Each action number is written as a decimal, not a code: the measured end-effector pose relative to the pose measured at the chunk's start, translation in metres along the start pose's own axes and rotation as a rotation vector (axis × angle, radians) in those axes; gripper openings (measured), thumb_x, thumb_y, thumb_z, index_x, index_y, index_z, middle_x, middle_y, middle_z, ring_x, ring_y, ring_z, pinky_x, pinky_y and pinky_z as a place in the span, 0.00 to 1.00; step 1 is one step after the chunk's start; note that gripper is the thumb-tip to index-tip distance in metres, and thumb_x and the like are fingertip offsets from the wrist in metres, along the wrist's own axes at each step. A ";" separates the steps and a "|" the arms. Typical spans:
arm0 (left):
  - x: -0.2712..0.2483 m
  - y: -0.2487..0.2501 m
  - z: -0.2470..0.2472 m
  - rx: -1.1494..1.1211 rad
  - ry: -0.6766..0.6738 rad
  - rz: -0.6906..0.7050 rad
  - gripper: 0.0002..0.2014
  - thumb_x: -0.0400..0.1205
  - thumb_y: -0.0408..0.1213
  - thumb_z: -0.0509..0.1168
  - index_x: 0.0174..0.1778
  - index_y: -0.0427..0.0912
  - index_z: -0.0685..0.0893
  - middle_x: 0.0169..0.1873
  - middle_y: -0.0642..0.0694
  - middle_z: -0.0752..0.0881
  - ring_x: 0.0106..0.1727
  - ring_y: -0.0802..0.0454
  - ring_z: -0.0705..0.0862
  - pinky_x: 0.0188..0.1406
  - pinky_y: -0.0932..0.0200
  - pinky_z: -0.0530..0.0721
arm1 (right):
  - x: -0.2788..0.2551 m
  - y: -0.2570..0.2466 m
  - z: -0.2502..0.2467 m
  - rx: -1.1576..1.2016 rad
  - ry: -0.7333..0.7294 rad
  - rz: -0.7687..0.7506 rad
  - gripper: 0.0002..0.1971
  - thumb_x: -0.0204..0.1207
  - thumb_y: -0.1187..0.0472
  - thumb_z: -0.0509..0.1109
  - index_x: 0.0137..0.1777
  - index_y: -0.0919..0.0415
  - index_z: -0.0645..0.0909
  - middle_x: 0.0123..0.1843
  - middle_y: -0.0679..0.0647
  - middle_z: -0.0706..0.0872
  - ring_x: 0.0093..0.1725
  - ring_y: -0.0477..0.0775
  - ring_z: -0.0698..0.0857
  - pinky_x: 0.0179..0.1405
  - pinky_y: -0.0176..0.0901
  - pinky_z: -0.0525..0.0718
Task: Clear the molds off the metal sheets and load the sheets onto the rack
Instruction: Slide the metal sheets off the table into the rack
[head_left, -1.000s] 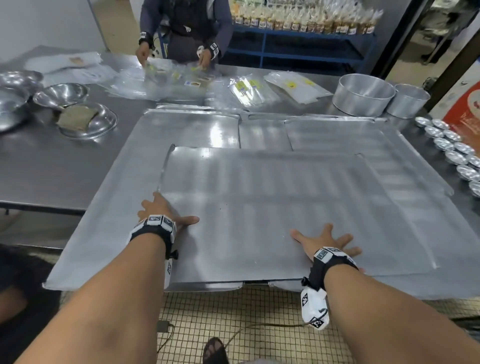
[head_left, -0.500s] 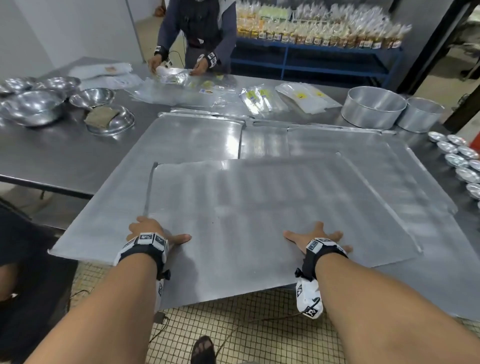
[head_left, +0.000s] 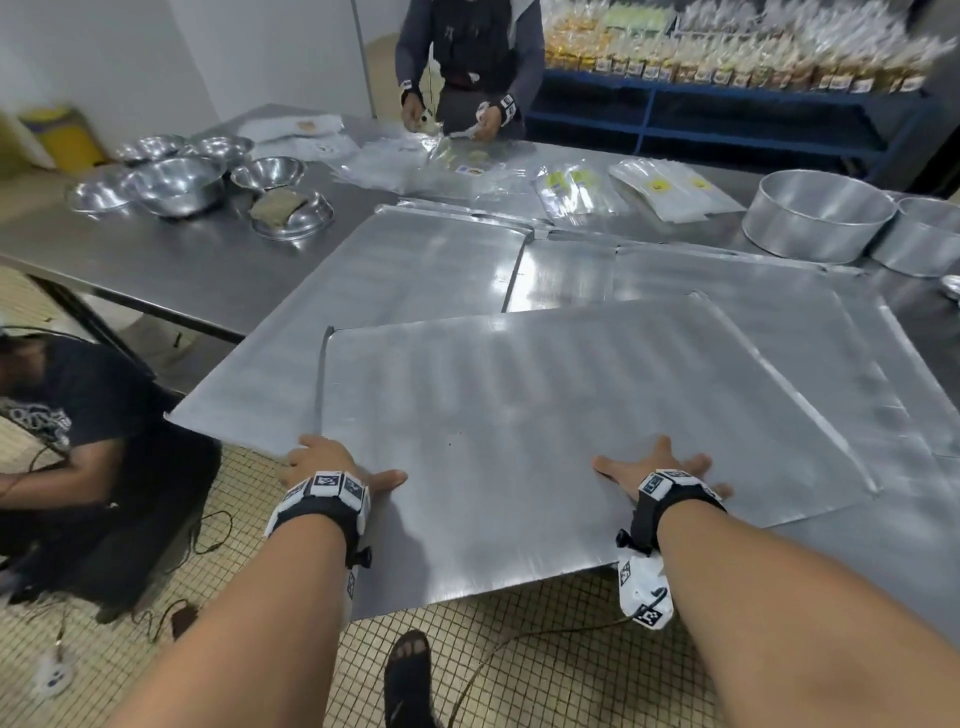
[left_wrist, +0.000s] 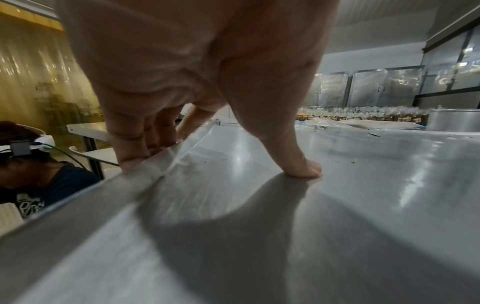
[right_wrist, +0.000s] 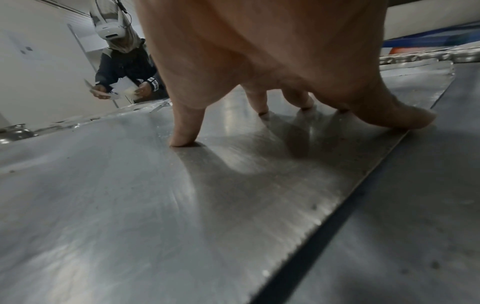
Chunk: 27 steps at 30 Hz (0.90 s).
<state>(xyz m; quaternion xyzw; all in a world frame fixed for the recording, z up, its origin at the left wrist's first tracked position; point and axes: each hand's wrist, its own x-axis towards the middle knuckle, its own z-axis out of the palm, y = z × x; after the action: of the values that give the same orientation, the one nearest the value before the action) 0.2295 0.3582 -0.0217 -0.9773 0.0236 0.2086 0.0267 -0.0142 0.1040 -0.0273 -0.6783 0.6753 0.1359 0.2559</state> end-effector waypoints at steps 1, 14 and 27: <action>-0.006 -0.001 0.003 -0.022 -0.010 -0.017 0.75 0.53 0.78 0.72 0.84 0.31 0.49 0.76 0.28 0.68 0.76 0.32 0.71 0.71 0.40 0.76 | 0.002 0.002 0.000 -0.006 0.002 -0.014 0.52 0.54 0.23 0.72 0.78 0.39 0.60 0.81 0.58 0.54 0.78 0.76 0.54 0.74 0.70 0.64; -0.022 0.012 -0.011 0.119 -0.024 0.288 0.27 0.59 0.61 0.79 0.41 0.43 0.84 0.34 0.48 0.82 0.38 0.46 0.85 0.41 0.59 0.83 | 0.005 0.007 0.017 0.040 0.054 -0.015 0.46 0.58 0.27 0.68 0.77 0.39 0.61 0.82 0.56 0.52 0.83 0.69 0.48 0.76 0.74 0.58; 0.114 0.123 -0.070 0.272 0.043 0.686 0.51 0.55 0.76 0.73 0.67 0.43 0.75 0.61 0.39 0.83 0.66 0.36 0.80 0.61 0.46 0.82 | -0.025 -0.022 0.054 0.164 0.206 0.226 0.38 0.65 0.33 0.67 0.75 0.45 0.66 0.78 0.57 0.60 0.78 0.68 0.59 0.75 0.66 0.64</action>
<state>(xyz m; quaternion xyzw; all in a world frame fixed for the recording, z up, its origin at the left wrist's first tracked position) 0.3548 0.2277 -0.0096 -0.9042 0.3782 0.1796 0.0842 0.0154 0.1532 -0.0554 -0.5852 0.7788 0.0382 0.2227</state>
